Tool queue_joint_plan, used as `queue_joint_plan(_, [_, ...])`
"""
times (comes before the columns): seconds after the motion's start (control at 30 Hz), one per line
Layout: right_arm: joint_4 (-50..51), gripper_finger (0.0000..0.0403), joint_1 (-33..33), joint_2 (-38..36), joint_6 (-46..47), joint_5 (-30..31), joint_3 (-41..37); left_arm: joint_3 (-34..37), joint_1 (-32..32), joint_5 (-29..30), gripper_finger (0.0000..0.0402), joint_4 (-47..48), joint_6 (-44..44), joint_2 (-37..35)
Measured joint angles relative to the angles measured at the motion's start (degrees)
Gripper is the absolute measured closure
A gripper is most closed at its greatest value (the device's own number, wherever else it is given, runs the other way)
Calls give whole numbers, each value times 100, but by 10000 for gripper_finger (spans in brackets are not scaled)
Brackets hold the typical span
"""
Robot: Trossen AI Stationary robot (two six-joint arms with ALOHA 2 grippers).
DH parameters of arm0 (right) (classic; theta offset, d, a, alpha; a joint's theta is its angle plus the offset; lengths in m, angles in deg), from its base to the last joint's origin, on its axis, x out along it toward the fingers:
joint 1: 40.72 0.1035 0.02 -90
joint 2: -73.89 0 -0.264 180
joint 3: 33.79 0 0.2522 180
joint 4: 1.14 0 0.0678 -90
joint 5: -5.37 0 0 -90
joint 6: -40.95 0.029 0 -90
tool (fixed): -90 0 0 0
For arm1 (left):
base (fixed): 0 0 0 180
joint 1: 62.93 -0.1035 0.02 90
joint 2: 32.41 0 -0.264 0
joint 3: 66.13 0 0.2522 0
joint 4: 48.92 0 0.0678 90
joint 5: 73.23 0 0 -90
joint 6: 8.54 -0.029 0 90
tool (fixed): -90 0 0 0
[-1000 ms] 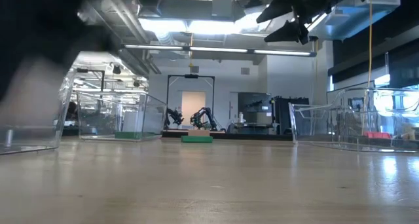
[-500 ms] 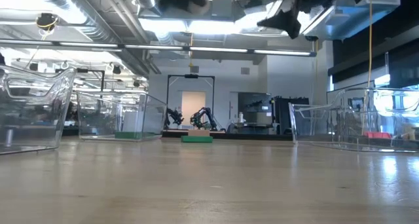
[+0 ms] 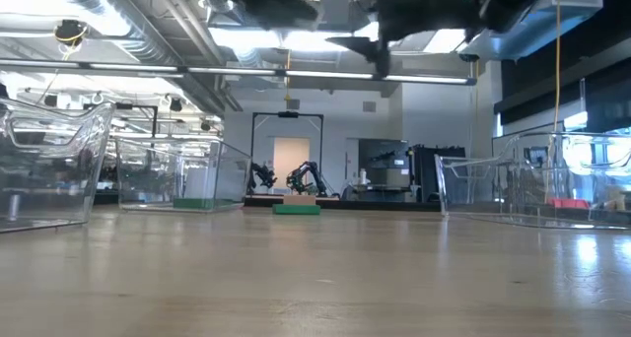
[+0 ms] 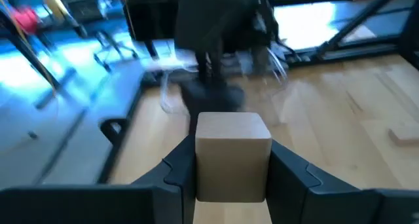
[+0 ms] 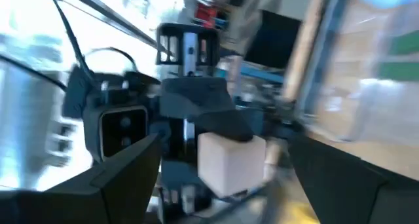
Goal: Sort & place blocks by color
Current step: Put the bottom left brown block into the top right transparent bin
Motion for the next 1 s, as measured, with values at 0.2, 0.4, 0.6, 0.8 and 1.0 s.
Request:
queue_joint_plan(0.2, [-687,67,204,741,615,78,139,9,-295,-140,284,-305,168,19])
queue_joint_plan(0.4, [-1122,67,223,886,547,192,244,10,-495,-373,284,-661,727,38])
queue_joint_plan(0.6, [-1347,67,158,873,426,268,258,10,-349,-670,284,-796,1316,40])
queue_joint_plan(0.8, [-1508,67,202,871,609,183,258,10,-266,-571,284,-912,1690,108])
queue_joint_plan(1.0, [-1685,77,208,866,601,74,258,10,-246,-393,284,-908,1785,115])
